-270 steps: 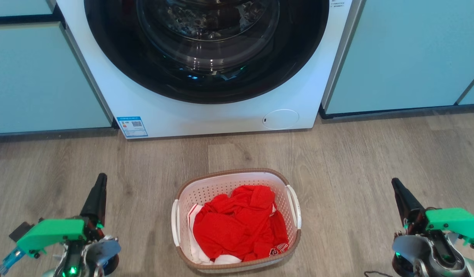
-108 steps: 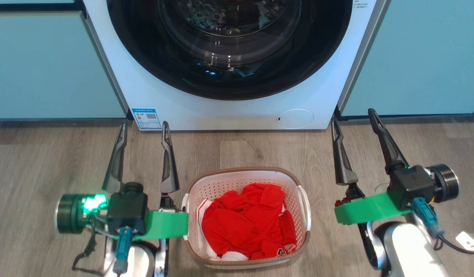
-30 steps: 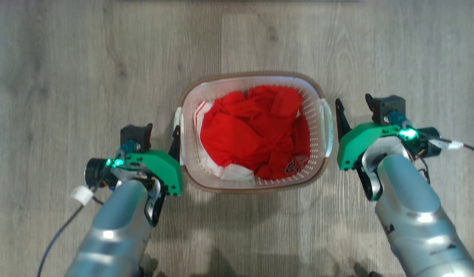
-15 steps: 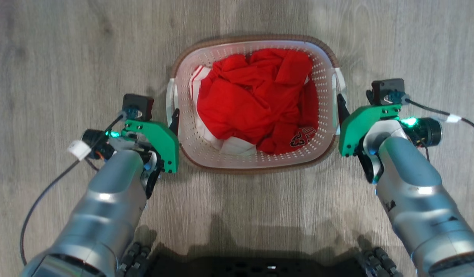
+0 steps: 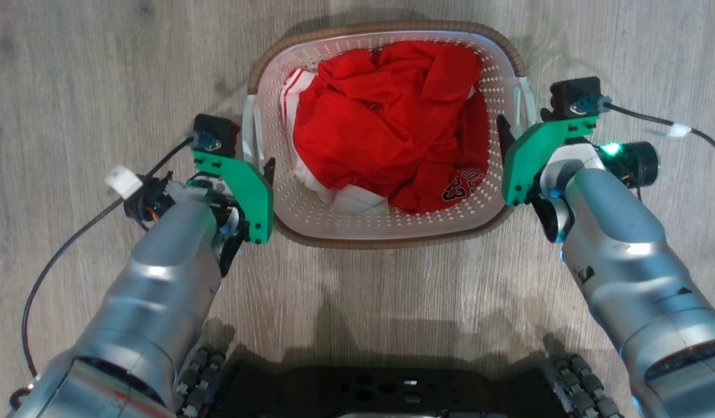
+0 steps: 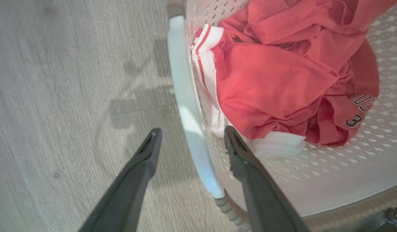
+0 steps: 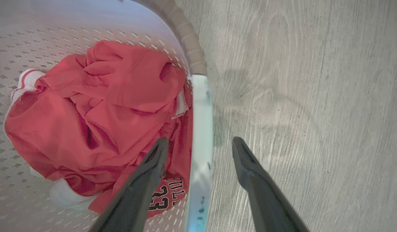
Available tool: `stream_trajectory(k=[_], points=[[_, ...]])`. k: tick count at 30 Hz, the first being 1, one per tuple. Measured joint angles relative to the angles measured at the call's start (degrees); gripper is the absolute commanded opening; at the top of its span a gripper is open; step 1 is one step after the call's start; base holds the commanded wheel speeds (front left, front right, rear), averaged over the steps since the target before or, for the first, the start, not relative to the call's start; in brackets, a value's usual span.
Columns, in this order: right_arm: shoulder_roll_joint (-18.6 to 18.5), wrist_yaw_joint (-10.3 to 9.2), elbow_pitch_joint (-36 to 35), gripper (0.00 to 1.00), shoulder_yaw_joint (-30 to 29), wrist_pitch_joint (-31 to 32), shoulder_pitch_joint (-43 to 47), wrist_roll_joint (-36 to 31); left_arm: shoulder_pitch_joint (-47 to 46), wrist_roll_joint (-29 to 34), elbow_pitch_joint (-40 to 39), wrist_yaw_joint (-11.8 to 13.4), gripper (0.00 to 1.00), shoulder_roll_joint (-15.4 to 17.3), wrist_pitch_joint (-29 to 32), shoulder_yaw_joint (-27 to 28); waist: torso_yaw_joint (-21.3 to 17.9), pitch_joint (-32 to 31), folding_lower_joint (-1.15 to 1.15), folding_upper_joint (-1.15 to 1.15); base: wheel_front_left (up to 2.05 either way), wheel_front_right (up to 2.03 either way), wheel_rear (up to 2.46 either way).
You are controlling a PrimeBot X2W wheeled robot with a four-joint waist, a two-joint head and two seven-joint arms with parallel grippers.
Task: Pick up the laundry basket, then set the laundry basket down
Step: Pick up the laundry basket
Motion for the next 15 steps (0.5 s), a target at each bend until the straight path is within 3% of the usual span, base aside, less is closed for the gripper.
stream_trajectory(k=[15], points=[[-0.07,0.00,3.88,1.00,4.92,2.19,-5.19,3.03,-4.16,-5.63,-0.23,-0.82,1.00,0.00,5.28,-6.27,-0.54,3.95,-0.01,0.00,0.00,0.00,0.00]])
